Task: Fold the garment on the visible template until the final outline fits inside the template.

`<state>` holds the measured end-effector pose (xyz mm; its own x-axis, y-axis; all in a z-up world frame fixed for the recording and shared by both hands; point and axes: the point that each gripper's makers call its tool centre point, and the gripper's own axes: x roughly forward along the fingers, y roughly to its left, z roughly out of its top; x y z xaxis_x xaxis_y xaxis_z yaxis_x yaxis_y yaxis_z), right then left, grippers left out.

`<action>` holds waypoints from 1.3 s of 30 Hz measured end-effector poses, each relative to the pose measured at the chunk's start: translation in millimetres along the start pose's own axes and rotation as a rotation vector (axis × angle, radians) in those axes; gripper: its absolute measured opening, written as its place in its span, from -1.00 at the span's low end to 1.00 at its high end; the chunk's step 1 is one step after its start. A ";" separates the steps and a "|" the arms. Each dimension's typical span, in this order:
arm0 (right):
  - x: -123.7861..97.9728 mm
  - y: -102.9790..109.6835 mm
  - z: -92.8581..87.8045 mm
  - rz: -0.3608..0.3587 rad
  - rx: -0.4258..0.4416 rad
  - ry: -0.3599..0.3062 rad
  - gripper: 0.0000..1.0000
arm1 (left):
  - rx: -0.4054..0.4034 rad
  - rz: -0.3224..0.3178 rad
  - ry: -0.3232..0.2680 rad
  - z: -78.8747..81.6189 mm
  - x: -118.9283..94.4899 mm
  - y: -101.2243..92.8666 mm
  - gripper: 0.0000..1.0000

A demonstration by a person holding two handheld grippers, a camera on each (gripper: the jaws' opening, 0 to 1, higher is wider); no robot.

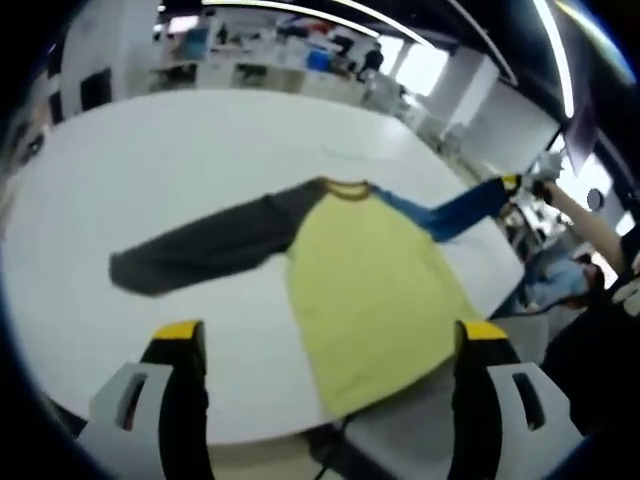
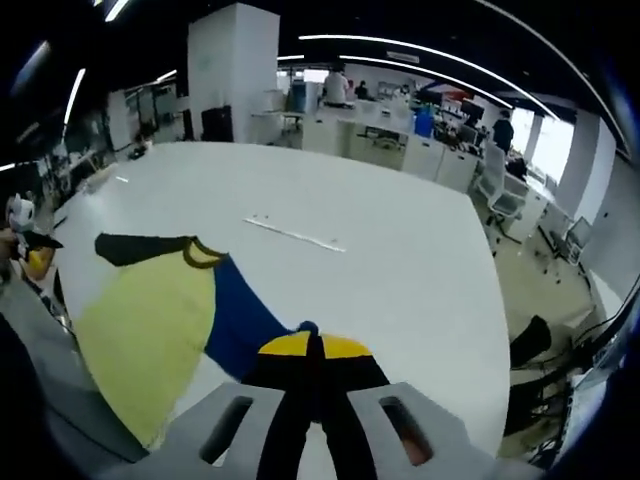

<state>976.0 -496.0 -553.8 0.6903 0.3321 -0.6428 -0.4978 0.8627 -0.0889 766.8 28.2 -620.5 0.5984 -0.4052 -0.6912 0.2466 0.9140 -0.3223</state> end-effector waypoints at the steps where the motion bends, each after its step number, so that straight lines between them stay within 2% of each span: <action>1: -0.2 4.5 4.8 0.006 -0.005 -0.002 -0.96 | -0.002 -0.002 -0.002 -1.0 -0.3 0.3 0.98; 16: 7.2 73.7 76.3 0.119 -0.073 -0.081 -0.96 | -0.031 -0.016 -0.014 -14.7 -7.7 6.6 0.96; 30: 25.6 136.1 112.8 0.222 -0.079 -0.137 -0.96 | -0.041 -0.017 -0.019 -23.6 -17.5 12.0 0.97; 39: 44.2 180.2 131.5 0.300 -0.120 -0.150 -0.96 | -0.037 -0.013 -0.016 -26.1 -21.4 15.3 0.97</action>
<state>985.9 -275.6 -498.2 0.5688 0.6243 -0.5355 -0.7424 0.6700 -0.0074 737.9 50.2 -627.5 0.6076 -0.4165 -0.6762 0.2260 0.9069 -0.3555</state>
